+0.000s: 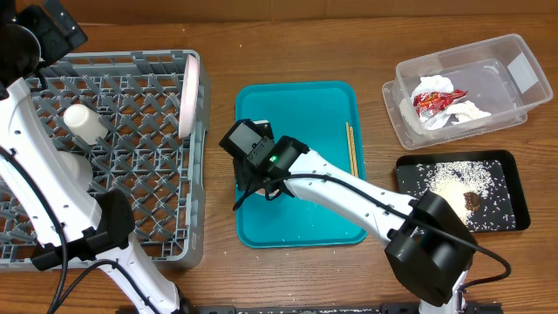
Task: Sort waste into correct bins and load items into the dishwasher
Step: 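Carry the emptied bowl back and set it on the teal tray, then reach left gripper to the pink bowl on the tray and grasp it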
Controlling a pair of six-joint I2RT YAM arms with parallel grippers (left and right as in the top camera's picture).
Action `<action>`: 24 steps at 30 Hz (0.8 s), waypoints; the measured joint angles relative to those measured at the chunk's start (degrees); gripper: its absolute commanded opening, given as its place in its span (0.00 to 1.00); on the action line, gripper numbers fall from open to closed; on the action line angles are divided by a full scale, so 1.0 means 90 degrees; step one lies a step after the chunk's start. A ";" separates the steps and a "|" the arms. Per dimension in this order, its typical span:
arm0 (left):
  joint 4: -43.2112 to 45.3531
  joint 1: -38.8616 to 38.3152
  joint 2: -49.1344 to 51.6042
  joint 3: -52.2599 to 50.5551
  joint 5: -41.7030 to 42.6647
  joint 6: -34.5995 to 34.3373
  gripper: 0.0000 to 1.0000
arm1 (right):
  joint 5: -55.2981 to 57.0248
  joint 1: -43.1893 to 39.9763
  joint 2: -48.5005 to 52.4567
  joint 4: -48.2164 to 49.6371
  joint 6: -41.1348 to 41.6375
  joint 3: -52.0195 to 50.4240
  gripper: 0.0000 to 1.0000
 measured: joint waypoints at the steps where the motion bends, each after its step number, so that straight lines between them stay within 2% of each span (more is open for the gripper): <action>1: 0.0000 0.0000 0.0000 0.0000 0.0000 0.0000 1.00 | 0.0015 -0.0012 0.0000 -0.0114 0.0017 0.0056 0.95; 2: 0.0002 0.0000 0.0000 0.0000 0.0000 0.0000 1.00 | 0.0019 -0.0041 0.0000 -0.0262 -0.0007 0.0165 1.00; 8: -0.0002 0.0000 0.0000 0.0000 0.0000 0.0000 1.00 | 0.0109 -0.0804 -0.0180 -0.1326 0.0002 0.1525 1.00; 11: -0.0005 0.0000 0.0000 0.0000 0.0000 0.0000 1.00 | 0.0163 -0.1642 -0.0425 -0.1911 -0.0002 0.2414 1.00; 12: 0.0000 0.0000 0.0000 0.0000 0.0000 0.0000 1.00 | 0.0231 -0.2327 -0.0585 -0.2203 -0.0024 0.2953 1.00; 14: 0.0000 0.0000 0.0000 0.0000 0.0002 0.0000 1.00 | 0.0265 -0.3028 -0.0724 -0.2429 -0.0024 0.3293 1.00; 18: 0.0000 0.0000 0.0000 0.0000 0.0002 0.0000 1.00 | 0.0364 -0.4486 -0.0879 -0.2735 -0.0019 0.3475 1.00; 24: 0.0005 0.0000 0.0000 0.0000 0.0056 -0.0034 1.00 | 0.0403 -0.5921 -0.0850 -0.2837 -0.0024 0.3453 1.00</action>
